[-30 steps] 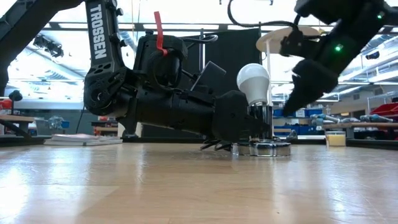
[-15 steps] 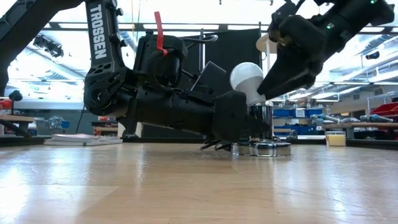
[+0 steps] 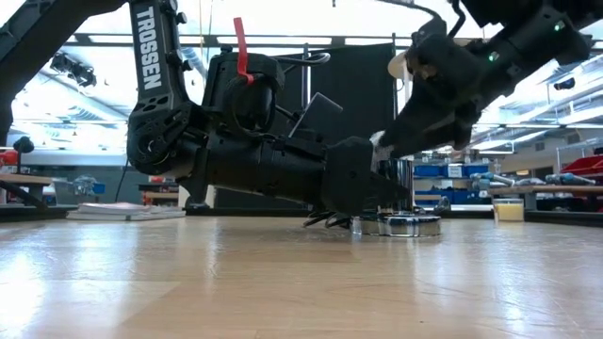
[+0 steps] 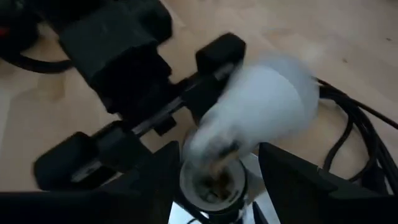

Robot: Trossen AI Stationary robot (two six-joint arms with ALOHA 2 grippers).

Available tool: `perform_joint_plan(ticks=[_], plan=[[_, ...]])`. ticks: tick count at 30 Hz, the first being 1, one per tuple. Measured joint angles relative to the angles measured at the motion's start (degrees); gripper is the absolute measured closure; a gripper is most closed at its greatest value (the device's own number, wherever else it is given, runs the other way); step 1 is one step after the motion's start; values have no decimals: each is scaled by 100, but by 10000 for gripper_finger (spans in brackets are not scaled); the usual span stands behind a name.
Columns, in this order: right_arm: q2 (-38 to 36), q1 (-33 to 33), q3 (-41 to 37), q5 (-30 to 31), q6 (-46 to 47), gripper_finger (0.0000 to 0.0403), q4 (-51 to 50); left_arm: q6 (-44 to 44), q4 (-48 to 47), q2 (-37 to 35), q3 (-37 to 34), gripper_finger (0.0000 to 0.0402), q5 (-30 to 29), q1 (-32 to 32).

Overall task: Screw lightbulb
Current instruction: Move the lightbulb to the middle left

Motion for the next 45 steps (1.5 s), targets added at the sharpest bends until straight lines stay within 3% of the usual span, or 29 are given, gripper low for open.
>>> perform_joint_plan(ticks=[5,10,14,18,26,30,37,45], plan=[[247,-108,-8,82,60,177,30,7,4,-2,2,219,-17,0],[362,-116,-14,130,92,211,101,9,-8,-2,2,219,-17,0],[100,-109,-15,-14,301,231,-85,-32,-47,-2,4,219,29,0],[-133,-46,51,69,-63,235,-93,-139,-68,-2,13,215,299,9],[-351,8,91,155,287,235,-407,48,-68,16,-13,139,398,0],[-498,197,91,245,442,235,-730,325,-32,16,-21,119,347,-61],[-763,690,91,882,599,235,-1230,833,24,-67,-24,124,-316,-319],[-867,1061,91,1263,484,235,-1414,1165,-26,-166,-33,136,-1902,-815]])
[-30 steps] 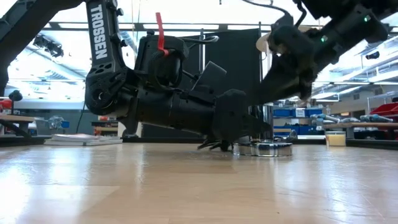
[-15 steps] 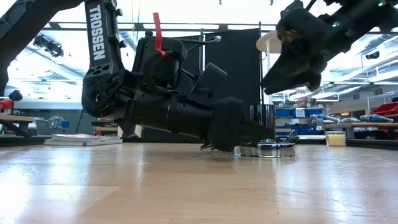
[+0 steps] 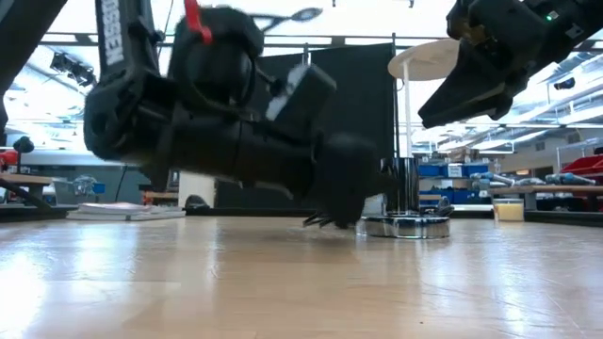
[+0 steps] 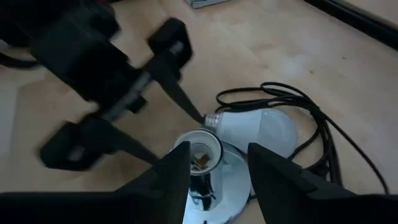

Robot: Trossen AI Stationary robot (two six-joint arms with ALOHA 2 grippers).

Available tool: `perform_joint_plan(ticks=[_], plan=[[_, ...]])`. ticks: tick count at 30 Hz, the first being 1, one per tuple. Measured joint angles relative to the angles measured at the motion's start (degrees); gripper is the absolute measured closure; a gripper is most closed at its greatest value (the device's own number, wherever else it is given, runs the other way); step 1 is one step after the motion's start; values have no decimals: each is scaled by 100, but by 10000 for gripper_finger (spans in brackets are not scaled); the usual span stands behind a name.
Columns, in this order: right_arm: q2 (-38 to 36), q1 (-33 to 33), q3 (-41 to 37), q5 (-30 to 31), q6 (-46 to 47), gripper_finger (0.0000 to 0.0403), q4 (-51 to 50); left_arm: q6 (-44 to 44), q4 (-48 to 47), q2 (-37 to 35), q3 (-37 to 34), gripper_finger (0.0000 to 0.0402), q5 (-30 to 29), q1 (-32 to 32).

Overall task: Screw lightbulb
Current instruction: Move the lightbulb to the middle left

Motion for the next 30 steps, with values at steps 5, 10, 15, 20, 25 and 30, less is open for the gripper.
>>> perform_joint_plan(ticks=[5,10,15,20,25,30], plan=[[2,55,0,123,-63,235,-26,-303,-794,-498,-13,150,-268,-156],[4,60,-5,140,-77,235,-13,-1283,-2243,-1061,39,163,-368,-84],[4,132,-9,168,-94,235,24,-2109,-3228,-1198,128,169,-207,142],[9,253,-9,496,-44,235,26,-2682,-3812,-1198,227,170,187,406],[11,398,-14,767,-35,235,40,-2662,-3849,-1198,240,170,226,541],[13,463,-93,889,-33,235,143,-2577,-3991,-1198,238,170,630,708]])
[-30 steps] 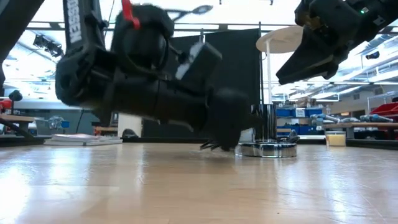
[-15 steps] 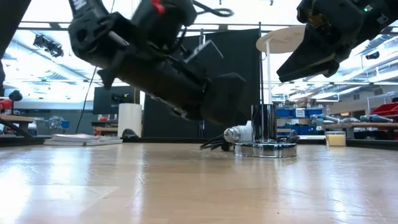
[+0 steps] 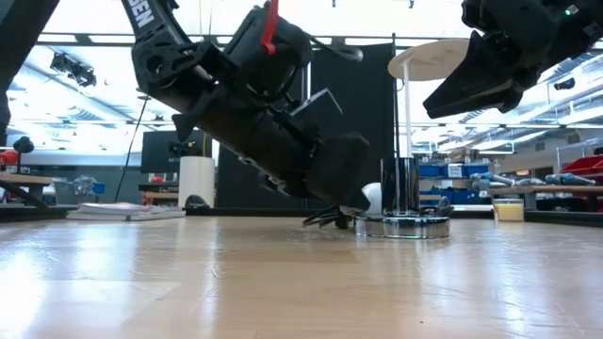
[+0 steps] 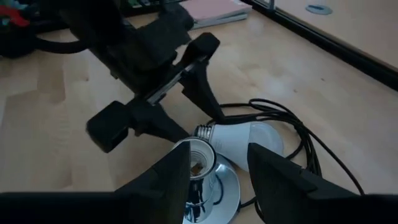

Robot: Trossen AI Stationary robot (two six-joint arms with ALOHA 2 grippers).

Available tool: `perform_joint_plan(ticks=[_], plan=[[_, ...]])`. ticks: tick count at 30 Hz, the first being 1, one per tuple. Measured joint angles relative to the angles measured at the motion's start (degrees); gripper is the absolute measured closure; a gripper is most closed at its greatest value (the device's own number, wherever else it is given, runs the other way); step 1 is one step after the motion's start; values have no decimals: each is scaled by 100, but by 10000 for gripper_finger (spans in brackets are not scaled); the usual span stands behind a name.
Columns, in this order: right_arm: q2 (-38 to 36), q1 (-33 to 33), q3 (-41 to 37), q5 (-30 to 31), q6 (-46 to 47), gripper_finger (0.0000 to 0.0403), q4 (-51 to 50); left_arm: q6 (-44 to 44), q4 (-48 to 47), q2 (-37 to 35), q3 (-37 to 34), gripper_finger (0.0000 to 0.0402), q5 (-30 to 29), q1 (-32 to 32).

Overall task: Screw lightbulb
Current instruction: Move the lightbulb to the middle left

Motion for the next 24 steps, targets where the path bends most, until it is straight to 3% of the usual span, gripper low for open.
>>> perform_joint_plan(ticks=[17,24], plan=[[2,-2,-779,-8,6,235,1396,286,-310,-4,7,198,67,237],[2,-2,-779,-40,4,235,1404,1201,-149,7,-2,198,151,148]])
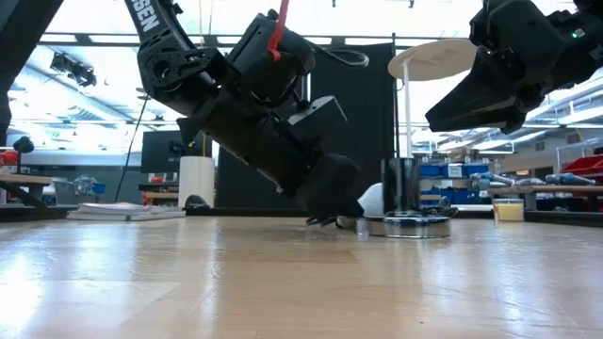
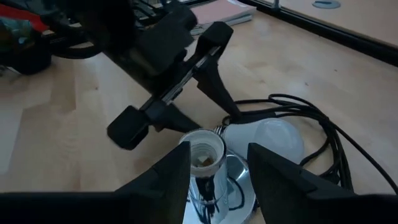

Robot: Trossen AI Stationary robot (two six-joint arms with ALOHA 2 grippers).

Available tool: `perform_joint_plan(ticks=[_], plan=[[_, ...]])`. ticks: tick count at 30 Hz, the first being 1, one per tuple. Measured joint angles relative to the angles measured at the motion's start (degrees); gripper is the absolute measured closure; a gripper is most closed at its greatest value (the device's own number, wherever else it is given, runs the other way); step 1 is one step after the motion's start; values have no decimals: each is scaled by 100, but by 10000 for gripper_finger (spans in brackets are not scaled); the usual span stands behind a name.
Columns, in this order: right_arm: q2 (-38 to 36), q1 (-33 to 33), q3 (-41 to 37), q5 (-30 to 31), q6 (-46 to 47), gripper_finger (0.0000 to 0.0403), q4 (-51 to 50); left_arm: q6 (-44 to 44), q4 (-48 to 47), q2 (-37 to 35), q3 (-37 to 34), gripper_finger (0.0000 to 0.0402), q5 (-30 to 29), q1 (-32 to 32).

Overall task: Screw lightbulb
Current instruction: Move the lightbulb to the middle left

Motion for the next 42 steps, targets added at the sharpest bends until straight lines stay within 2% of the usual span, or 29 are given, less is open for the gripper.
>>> perform_joint_plan(ticks=[7,12,19,23,31,37,42], plan=[[0,0,0,-7,-4,235,13,657,149,4,120,198,-21,-100],[0,0,0,-7,-33,235,40,663,172,4,127,198,-98,-115],[0,0,0,-9,-48,235,59,319,83,0,135,198,703,-14],[0,0,0,-10,-48,235,74,-76,-173,-13,139,198,672,99],[0,0,0,-14,-48,235,75,-165,-11,4,129,198,305,133],[0,0,0,-14,-48,235,76,-811,-481,-17,153,198,223,315],[0,0,0,-20,-48,235,75,-727,-529,-21,158,198,149,312]])
